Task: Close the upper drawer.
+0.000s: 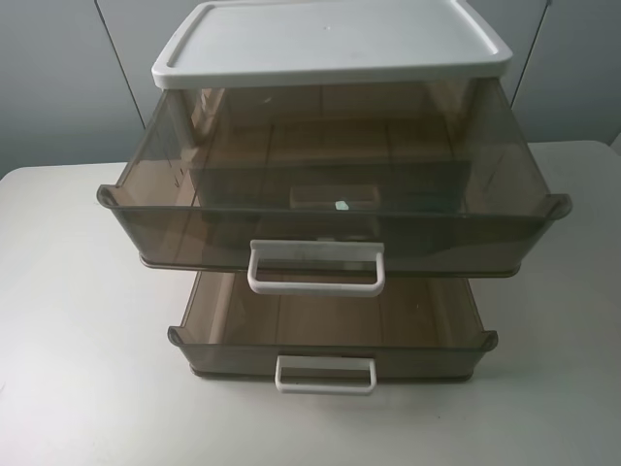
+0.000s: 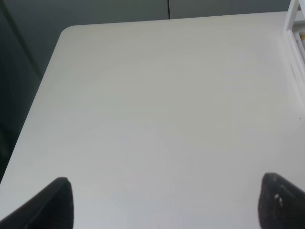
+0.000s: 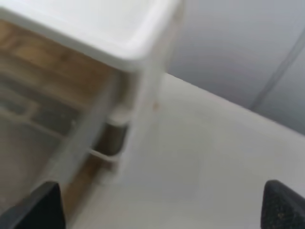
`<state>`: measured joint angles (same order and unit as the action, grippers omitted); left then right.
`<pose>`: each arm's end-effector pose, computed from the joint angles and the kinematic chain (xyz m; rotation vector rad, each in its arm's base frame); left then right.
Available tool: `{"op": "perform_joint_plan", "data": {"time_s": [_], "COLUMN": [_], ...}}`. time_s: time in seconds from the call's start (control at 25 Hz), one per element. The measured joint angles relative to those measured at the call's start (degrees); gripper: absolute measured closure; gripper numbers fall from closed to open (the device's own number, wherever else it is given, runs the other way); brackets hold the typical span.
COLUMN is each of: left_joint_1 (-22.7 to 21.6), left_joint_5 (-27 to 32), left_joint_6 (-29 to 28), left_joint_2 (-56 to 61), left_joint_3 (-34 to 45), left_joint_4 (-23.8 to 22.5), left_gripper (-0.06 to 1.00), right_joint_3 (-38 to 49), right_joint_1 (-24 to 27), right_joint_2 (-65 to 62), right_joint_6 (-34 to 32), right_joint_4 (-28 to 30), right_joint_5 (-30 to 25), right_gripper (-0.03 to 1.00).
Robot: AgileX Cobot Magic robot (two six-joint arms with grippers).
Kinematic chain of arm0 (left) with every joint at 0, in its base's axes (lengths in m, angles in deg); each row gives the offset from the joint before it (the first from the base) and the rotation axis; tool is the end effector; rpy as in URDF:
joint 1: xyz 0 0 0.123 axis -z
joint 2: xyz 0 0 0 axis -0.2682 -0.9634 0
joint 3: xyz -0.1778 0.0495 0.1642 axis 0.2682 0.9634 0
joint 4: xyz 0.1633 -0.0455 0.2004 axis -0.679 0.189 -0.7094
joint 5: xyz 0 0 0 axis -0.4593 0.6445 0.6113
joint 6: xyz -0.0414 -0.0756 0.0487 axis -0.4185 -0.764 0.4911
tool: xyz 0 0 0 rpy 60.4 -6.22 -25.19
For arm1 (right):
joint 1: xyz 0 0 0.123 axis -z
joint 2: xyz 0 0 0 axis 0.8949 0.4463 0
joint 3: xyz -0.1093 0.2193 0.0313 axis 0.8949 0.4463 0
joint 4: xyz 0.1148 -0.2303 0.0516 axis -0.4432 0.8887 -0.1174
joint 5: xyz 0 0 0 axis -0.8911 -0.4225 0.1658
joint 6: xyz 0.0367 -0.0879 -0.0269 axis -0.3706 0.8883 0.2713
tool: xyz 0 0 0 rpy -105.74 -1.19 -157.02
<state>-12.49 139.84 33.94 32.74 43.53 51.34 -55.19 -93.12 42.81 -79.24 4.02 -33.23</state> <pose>0.0478 0.0109 0.2815 -0.0330 2.0421 0.1032 0.1488 0.0624 0.3607 -0.6337 2.0940 -0.0215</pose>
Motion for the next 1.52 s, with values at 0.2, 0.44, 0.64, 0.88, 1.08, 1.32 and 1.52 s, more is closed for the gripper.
{"op": "perform_joint_plan", "data": {"time_s": [0.2, 0.44, 0.64, 0.88, 1.08, 1.32, 1.52], "left_joint_1": [0.0, 0.0, 0.0, 0.0, 0.0, 0.0, 0.0], "left_joint_5": [0.0, 0.0, 0.0, 0.0, 0.0, 0.0, 0.0], "left_joint_6": [0.0, 0.0, 0.0, 0.0, 0.0, 0.0, 0.0], "left_joint_2": [0.0, 0.0, 0.0, 0.0, 0.0, 0.0, 0.0], "left_joint_3": [0.0, 0.0, 0.0, 0.0, 0.0, 0.0, 0.0], "left_joint_4": [0.0, 0.0, 0.0, 0.0, 0.0, 0.0, 0.0], "left_gripper": [0.20, 0.20, 0.20, 0.20, 0.20, 0.20, 0.20], "right_joint_3": [-3.9, -6.6, -6.9, -6.9, -6.9, -6.9, -6.9], "right_joint_1": [-14.0, -31.6, -36.6, -36.6, -36.6, -36.6, -36.6], "right_joint_2": [8.8, 17.4, 23.5, 29.1, 33.0, 36.5, 38.0], "right_joint_6": [3.6, 6.8, 14.9, 20.4, 20.9, 19.8, 17.4], "right_joint_4": [0.3, -3.0, -16.8, -24.0, -22.6, -17.1, -10.2], "right_joint_5": [0.1, 0.1, 0.2, 0.2, 0.0, 0.0, 0.0], "right_gripper": [0.34, 0.34, 0.34, 0.34, 0.34, 0.34, 0.34]}}
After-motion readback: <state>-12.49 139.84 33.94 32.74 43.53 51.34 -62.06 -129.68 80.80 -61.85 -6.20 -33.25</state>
